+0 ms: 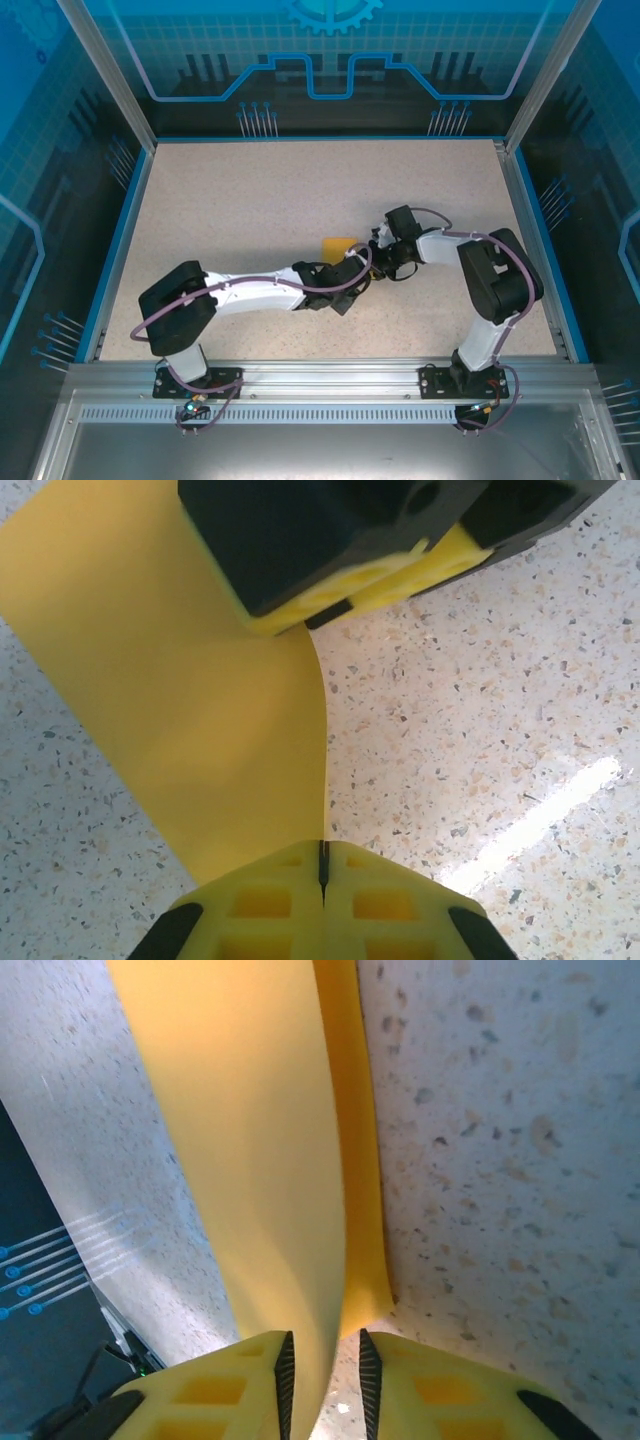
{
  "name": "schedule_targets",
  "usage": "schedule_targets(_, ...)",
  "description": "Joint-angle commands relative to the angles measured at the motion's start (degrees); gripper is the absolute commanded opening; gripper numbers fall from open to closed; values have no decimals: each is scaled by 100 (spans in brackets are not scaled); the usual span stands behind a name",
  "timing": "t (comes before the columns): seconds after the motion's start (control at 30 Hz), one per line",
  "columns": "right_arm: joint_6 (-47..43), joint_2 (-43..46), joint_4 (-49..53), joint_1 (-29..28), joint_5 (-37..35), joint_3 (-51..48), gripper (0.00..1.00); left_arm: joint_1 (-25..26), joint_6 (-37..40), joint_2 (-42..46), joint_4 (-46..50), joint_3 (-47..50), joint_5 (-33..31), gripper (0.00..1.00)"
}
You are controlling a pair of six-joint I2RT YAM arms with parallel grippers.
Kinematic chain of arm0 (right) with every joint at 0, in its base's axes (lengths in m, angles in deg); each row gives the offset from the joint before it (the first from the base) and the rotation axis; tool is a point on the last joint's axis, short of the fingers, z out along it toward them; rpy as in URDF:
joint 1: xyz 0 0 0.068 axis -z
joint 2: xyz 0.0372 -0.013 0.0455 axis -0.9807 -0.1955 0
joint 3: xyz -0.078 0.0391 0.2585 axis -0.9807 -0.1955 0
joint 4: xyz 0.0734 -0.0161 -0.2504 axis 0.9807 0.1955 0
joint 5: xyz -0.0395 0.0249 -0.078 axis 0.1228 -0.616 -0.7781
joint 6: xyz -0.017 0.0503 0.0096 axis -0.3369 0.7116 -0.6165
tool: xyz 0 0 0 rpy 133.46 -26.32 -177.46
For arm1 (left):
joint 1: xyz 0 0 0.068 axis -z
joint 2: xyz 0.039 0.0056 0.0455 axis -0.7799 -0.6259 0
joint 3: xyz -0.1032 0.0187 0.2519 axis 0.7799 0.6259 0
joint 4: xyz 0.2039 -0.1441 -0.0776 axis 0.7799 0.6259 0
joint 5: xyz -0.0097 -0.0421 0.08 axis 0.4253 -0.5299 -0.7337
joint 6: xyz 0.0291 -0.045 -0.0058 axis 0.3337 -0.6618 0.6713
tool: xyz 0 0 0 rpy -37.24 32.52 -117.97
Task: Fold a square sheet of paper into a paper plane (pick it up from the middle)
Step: Third fold the triangle at the center of the table.
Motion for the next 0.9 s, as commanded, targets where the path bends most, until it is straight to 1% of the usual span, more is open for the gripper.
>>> schedule_targets(0.0, -299, 288, 442, 129, -96, 288, 31, -138, 132, 191, -136, 108, 645, 0)
schedule_targets(0.07, -381, 358, 603, 157, -243, 375, 32, -198, 141, 187, -163, 117, 802, 0)
schedule_targets(0.2, -602, 319, 820, 182, -243, 660, 33, -303, 135, 173, -201, 163, 1061, 0)
schedule_targets(0.23, -633, 254, 788, 162, -191, 710, 32, -324, 134, 173, -207, 165, 1125, 0)
schedule_targets(0.33, -697, -41, 830, 100, -120, 991, 24, -400, 117, 182, -229, 190, 1273, 0)
schedule_targets(0.43, -805, -441, 980, -16, -116, 1341, 20, -479, 108, 182, -227, 188, 1373, 0)
schedule_targets(0.57, -1068, -1010, 1411, -191, -415, 1856, 17, -581, 106, 186, -217, 165, 1526, 0)
schedule_targets(0.63, -1179, -1227, 1686, -283, -740, 2069, 15, -614, 127, 177, -197, 160, 1592, 0)
schedule_targets(0.73, -1283, -1418, 1813, -352, -995, 2205, 15, -718, 138, 187, -144, 172, 1593, 0)
schedule_targets(0.8, -1353, -1511, 1929, -397, -1155, 2283, 15, -818, 140, 184, -156, 183, 1738, 0)
schedule_targets(0.87, -1425, -1557, 2073, -444, -1330, 2362, 15, -871, 147, 195, -125, 169, 1751, 0)
